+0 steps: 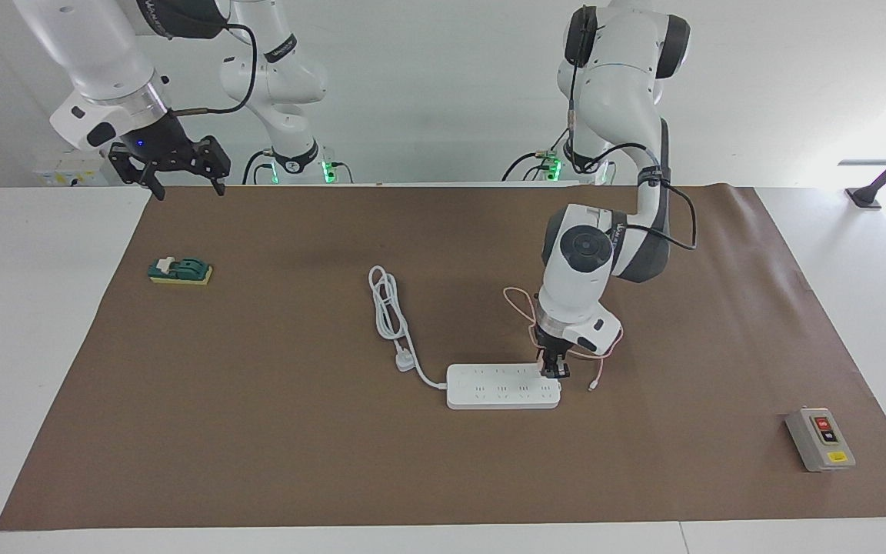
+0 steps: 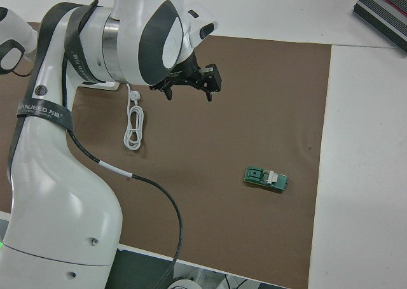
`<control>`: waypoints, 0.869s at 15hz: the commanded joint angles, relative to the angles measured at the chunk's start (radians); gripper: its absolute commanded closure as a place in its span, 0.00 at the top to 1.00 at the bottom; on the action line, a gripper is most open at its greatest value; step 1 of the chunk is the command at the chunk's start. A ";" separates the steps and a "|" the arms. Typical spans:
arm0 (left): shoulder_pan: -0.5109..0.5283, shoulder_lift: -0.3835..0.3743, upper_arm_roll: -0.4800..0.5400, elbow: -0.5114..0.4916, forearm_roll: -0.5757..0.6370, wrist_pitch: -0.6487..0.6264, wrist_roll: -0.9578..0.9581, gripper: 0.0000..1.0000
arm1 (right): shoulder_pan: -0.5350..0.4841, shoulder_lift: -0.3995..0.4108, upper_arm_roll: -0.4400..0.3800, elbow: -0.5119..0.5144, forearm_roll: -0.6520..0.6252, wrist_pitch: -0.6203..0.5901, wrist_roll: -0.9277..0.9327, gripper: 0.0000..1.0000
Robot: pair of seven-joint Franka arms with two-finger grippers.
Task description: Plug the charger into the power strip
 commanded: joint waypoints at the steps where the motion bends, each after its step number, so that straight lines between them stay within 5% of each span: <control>1: -0.018 -0.018 0.008 -0.025 0.021 -0.007 -0.025 0.00 | -0.014 -0.015 0.010 -0.010 -0.017 -0.010 0.002 1.00; 13: -0.027 0.000 0.008 -0.018 0.027 0.003 -0.019 0.00 | -0.014 -0.016 0.010 -0.010 -0.017 -0.010 0.002 1.00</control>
